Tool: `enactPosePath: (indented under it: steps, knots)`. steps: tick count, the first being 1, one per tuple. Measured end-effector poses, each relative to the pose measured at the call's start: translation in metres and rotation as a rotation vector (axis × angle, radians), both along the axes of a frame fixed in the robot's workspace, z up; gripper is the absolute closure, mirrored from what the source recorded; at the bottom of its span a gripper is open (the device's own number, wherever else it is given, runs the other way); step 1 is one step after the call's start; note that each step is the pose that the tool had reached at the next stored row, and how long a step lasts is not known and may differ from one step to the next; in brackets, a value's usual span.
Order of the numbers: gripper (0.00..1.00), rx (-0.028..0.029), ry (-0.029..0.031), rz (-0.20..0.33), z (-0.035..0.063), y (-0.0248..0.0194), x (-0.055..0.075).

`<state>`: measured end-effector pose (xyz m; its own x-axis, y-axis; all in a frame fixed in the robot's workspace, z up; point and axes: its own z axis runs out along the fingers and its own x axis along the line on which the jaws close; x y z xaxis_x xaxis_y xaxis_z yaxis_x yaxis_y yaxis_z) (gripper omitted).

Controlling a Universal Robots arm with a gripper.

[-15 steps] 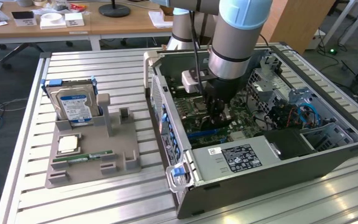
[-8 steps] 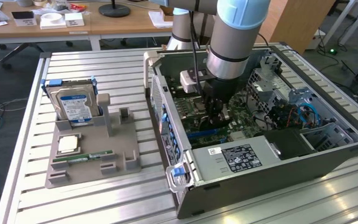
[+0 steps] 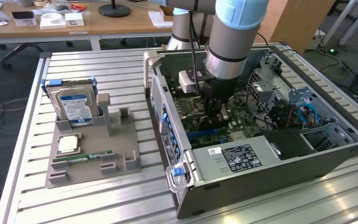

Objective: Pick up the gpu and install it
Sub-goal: 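Insert the gpu into the slot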

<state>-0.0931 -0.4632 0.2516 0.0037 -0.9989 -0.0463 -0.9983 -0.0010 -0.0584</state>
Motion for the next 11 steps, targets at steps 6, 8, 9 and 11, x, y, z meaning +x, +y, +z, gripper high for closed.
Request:
enactPosePath:
  steps: [6,8,9,11]
  knots:
    - [0.74,0.0001,-0.0001,0.000,-0.0003,-0.0001,-0.0011]
    - [0.74,0.0002,-0.0003,0.000,-0.0012,0.0000,-0.0012]
    - [0.74,0.0001,-0.0003,0.000,-0.0018,0.0000,-0.0012]
    - [0.74,-0.0002,-0.0002,0.000,-0.0019,-0.0001,-0.0013]
